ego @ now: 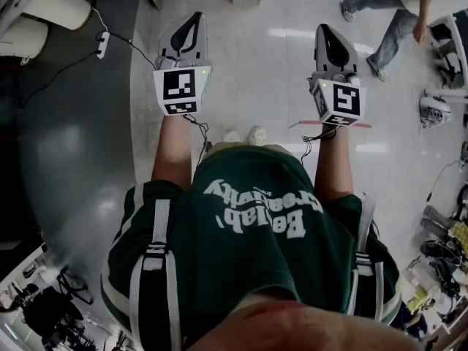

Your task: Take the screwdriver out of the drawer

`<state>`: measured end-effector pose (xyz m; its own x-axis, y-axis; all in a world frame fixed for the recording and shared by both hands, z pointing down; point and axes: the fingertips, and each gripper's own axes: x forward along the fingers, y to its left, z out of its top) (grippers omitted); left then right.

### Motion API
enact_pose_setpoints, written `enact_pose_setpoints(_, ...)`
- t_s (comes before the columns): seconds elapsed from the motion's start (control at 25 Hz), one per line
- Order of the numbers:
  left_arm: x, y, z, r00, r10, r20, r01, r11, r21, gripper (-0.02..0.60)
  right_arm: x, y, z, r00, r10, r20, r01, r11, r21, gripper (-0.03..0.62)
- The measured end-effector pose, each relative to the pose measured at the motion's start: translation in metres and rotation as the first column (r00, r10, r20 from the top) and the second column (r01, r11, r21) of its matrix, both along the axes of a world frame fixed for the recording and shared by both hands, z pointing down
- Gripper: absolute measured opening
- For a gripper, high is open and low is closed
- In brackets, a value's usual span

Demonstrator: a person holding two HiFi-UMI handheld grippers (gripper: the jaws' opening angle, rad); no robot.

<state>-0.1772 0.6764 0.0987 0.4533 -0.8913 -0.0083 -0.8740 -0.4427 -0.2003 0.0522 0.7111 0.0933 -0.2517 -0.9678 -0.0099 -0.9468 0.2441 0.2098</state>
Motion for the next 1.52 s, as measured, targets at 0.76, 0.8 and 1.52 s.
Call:
enact_pose_setpoints(0.76, -0.015, 0.003, -0.001, 1.0, -0.017, -0.017, 0.017, 1.0, 0.004, 0.018, -0.003, 0.005, -0.003, 0.998, 0.024, 0.051, -0.025, 0.999, 0.029, 0.034)
enact_pose_setpoints(0.8, -0.017, 0.002, -0.002, 1.0, -0.014, -0.018, 0.014, 1.0, 0.003, 0.018, -0.006, 0.005, -0.003, 0.998, 0.025, 0.055, -0.027, 0.999, 0.03, 0.034)
enact_pose_setpoints(1.52, 0.018, -0.084, 0.012, 0.999, 0.031, -0.015, -0.031, 1.0, -0.001, 0.018, 0.021, -0.081, 0.004, 0.997, 0.035, 0.069, -0.038, 0.998, 0.048, 0.034)
